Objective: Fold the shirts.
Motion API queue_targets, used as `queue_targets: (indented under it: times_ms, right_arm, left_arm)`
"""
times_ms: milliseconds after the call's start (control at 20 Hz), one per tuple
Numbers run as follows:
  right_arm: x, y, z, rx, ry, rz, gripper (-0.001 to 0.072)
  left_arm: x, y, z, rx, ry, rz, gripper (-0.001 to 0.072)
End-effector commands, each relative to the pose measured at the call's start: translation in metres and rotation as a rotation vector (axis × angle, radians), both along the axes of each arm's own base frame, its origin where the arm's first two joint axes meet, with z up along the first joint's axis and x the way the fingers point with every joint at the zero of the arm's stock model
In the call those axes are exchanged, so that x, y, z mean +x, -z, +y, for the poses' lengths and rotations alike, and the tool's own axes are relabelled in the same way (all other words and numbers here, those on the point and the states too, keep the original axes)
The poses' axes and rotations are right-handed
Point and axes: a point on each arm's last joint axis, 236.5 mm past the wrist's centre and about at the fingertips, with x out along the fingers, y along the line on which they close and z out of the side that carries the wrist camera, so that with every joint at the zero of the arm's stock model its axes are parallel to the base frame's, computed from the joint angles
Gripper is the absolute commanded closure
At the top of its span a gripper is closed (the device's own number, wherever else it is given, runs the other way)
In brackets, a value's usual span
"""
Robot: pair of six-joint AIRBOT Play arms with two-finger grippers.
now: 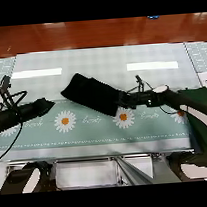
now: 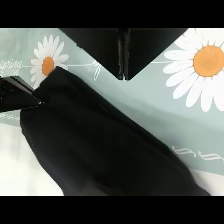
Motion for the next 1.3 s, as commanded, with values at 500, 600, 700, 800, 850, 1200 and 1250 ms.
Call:
queue_targets:
  times_ms: [500, 600, 700, 800, 850, 1200, 1250]
  right_arm:
    - [0.081, -0.224, -0.014, -0.304, -0.409, -0.487, 0.0686]
    - [0.089, -0.253, -0.041, -0.319, -0.376, -0.511, 0.0686]
    - [0.096, -0.272, -0.075, -0.338, -0.323, -0.507, 0.0686]
    - [0.105, -0.288, -0.112, -0.348, -0.246, -0.501, 0.0686]
    - [0.109, -0.292, -0.133, -0.345, -0.199, -0.488, 0.0686]
    - [0.11, -0.318, -0.274, -0.26, 0.119, -0.412, 0.0686]
    - [0.107, -0.322, -0.296, -0.254, 0.169, -0.406, 0.0686]
  left_arm:
    - [0.001, 0.0, 0.001, 0.003, -0.002, -0.006, 0.0691]
    - [0.001, 0.0, 0.001, 0.002, -0.002, -0.005, 0.0691]
    - [0.001, 0.0, 0.0, 0.002, -0.002, -0.005, 0.0691]
    - [0.001, 0.0, 0.0, 0.002, -0.001, -0.004, 0.0691]
    - [0.001, 0.0, 0.0, 0.002, -0.002, -0.004, 0.0691]
    - [-0.001, 0.001, 0.0, 0.002, 0.004, 0.002, 0.0691]
    - [0.0, 0.0, 0.0, 0.002, 0.002, 0.0, 0.0691]
